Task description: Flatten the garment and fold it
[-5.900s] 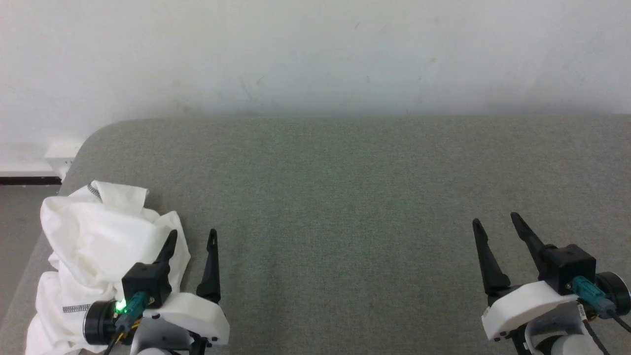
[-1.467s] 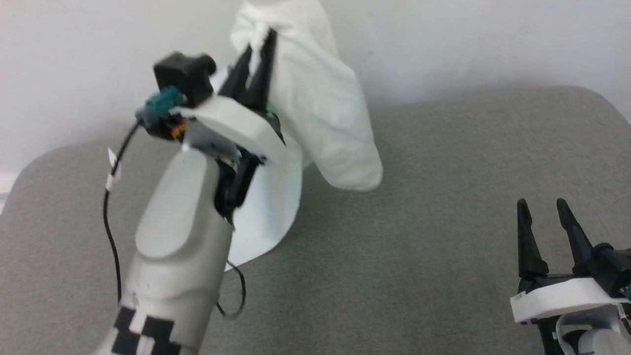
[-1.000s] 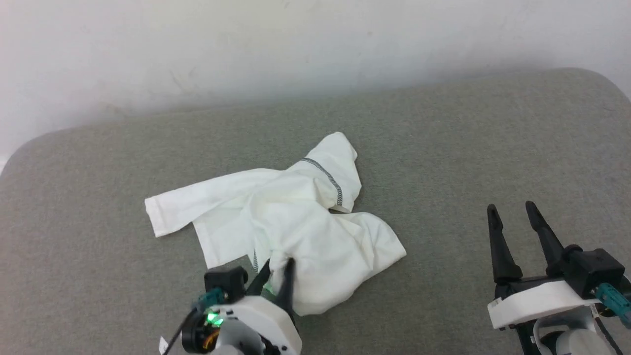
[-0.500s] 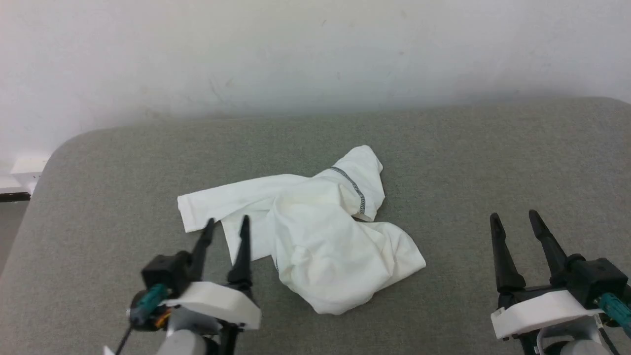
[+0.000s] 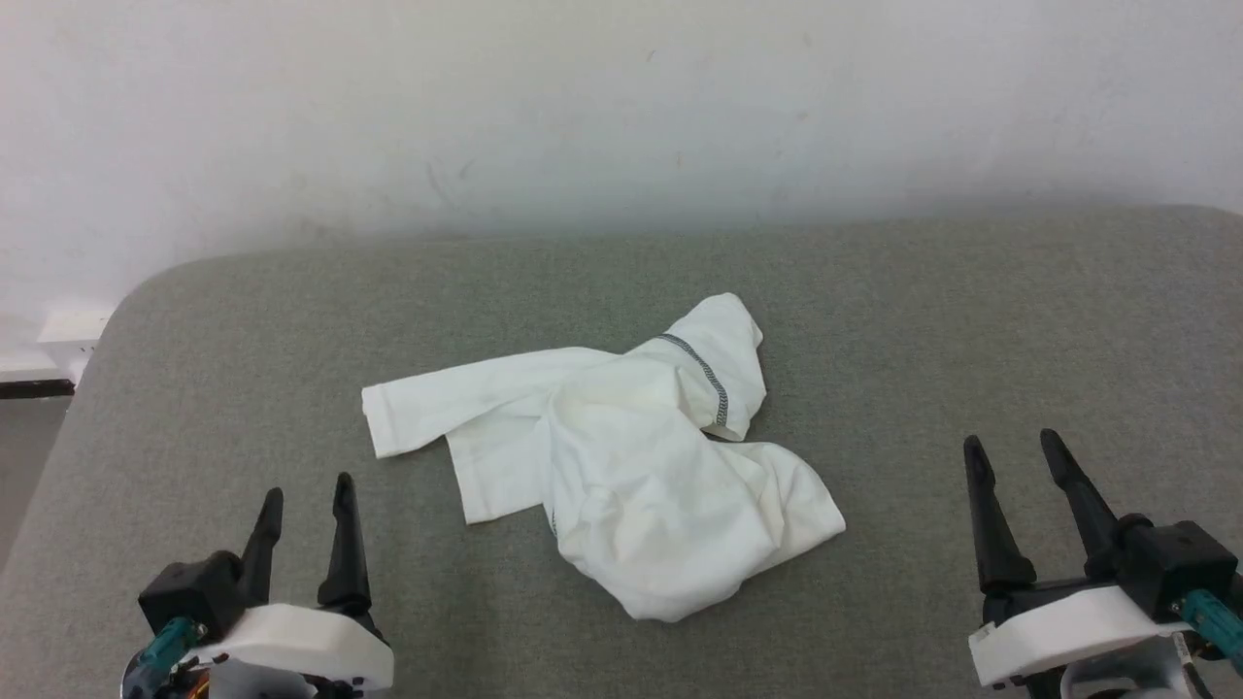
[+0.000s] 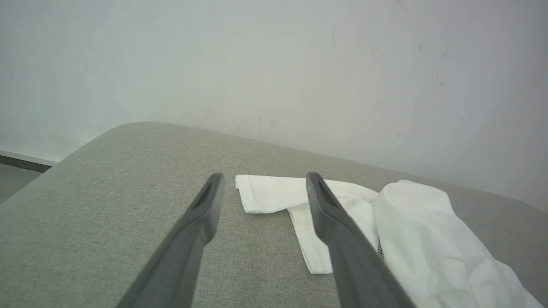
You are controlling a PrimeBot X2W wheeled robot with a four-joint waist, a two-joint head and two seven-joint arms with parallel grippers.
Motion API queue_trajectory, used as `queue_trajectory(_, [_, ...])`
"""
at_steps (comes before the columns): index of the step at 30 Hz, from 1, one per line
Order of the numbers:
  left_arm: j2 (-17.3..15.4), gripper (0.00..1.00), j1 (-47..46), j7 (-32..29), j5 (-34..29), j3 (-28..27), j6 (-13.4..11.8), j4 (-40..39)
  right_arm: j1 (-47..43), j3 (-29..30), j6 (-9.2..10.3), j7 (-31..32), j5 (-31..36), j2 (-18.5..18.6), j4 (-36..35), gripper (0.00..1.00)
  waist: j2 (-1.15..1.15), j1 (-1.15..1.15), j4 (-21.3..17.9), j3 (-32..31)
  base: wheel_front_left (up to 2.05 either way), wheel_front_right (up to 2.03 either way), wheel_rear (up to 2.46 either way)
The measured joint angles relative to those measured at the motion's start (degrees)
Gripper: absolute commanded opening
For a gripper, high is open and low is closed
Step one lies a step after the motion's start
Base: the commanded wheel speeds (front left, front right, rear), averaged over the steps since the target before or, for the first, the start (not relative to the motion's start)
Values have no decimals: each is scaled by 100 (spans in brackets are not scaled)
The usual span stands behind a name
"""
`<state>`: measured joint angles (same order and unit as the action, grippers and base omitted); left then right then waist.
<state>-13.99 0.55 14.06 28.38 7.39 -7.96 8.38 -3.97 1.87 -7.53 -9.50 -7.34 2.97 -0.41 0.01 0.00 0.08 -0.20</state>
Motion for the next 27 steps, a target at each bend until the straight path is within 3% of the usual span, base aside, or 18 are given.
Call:
queue_trajectory(6, [-88,100,-57,-240,90,55,166,29,-18,3,0,86,2,0,-101,100,0,0,26,66,0,0,0])
queue_trajectory(13, [-14,100,-1227,-744,305,488,765,336,57,-69,0,131,88,0,-153,100,0,1,52,308,0,0,0])
queue_trajectory(17, [132,100,-1966,-1251,401,782,1034,858,170,-181,0,137,89,-2,-145,100,0,1,-15,439,0,0,0])
queue_trajectory(27, [352,100,-2901,-2742,646,1285,1237,2530,258,-253,0,159,201,0,-71,100,0,1,-332,645,0,0,0])
